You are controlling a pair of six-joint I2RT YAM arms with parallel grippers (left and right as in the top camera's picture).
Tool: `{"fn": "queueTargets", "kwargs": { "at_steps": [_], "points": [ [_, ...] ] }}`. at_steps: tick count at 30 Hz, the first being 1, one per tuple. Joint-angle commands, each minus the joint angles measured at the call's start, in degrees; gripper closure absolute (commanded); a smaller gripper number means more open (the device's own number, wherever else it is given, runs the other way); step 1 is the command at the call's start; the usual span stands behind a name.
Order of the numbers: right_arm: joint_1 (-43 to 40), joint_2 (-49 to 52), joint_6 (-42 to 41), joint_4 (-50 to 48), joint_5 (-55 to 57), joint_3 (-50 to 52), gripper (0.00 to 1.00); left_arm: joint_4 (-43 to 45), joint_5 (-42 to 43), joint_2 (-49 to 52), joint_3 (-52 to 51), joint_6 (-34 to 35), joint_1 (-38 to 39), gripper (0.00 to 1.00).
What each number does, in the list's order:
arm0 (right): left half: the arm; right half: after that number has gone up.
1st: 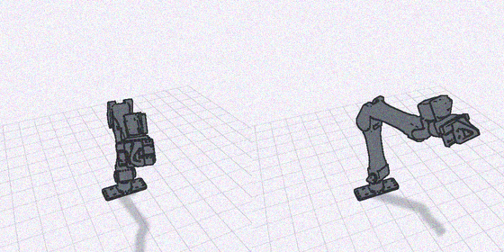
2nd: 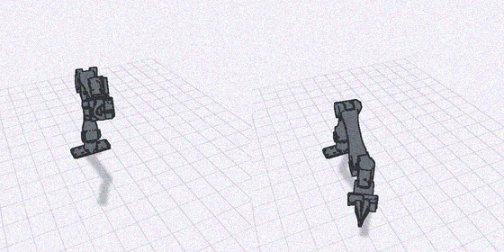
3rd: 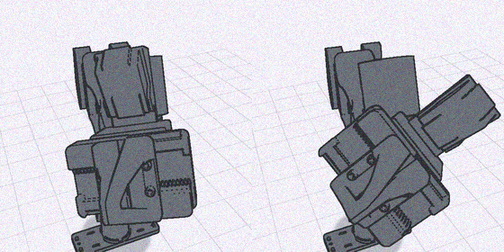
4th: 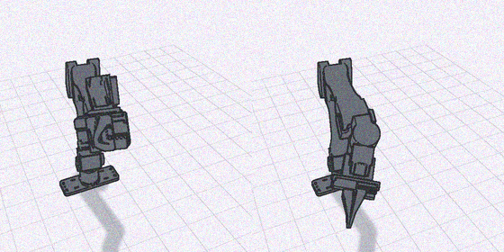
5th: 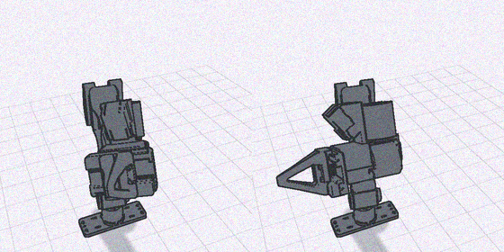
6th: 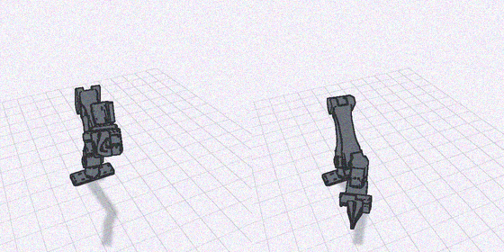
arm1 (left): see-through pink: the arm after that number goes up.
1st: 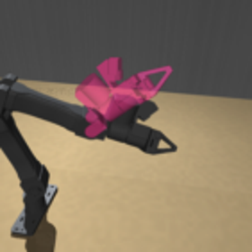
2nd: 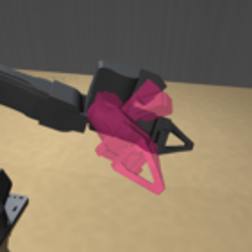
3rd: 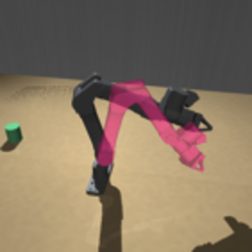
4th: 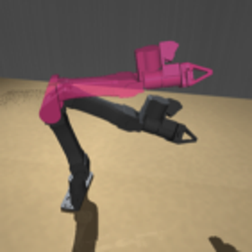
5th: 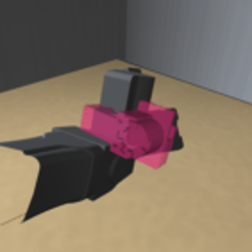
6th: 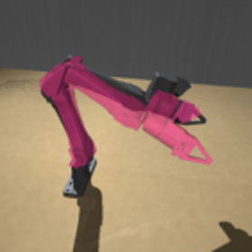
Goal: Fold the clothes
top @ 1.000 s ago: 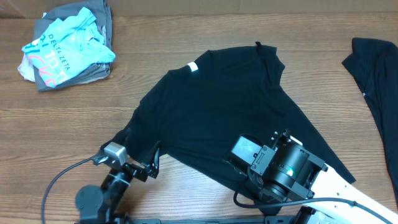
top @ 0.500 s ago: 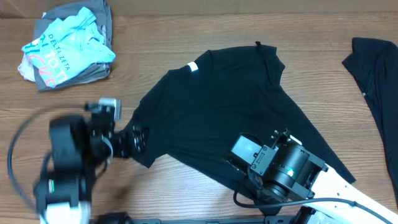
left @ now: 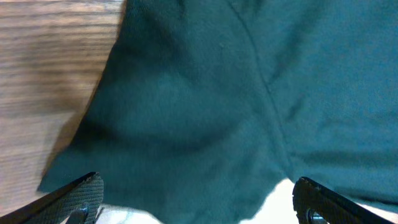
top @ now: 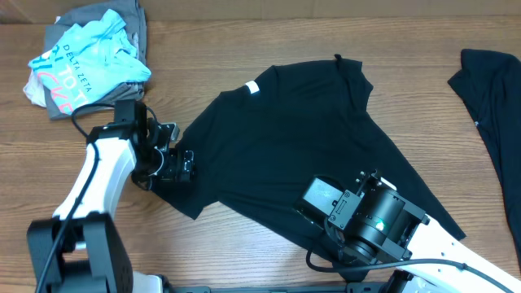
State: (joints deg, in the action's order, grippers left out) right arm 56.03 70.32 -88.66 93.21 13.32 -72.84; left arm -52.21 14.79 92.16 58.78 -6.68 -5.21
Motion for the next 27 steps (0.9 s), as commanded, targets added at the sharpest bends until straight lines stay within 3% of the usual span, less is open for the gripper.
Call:
{"fn": "queueTargets", "kwargs": {
  "at_steps": [1, 9, 15, 27],
  "points": [
    [0.4, -1.0, 0.6, 0.1, -0.4, -0.1, 0.01, 3.5, -1.0, 4.7, 0.9, -2.3, -0.1, 0.0],
    [0.5, -1.0, 2.1, -0.8, -1.0, -0.1, 0.01, 7.0, -17.6, 5.2, 0.9, 6.5, -3.8, 0.0],
    [0.5, -1.0, 2.1, -2.3, -1.0, -0.1, 0.01, 7.1, -13.9, 5.4, 0.9, 7.1, -8.1, 0.0],
    [0.5, -1.0, 3.6, -2.8, -1.9, -0.1, 0.01, 9.1, -11.7, 11.0, 0.9, 5.3, -6.0, 0.0]
  ]
}}
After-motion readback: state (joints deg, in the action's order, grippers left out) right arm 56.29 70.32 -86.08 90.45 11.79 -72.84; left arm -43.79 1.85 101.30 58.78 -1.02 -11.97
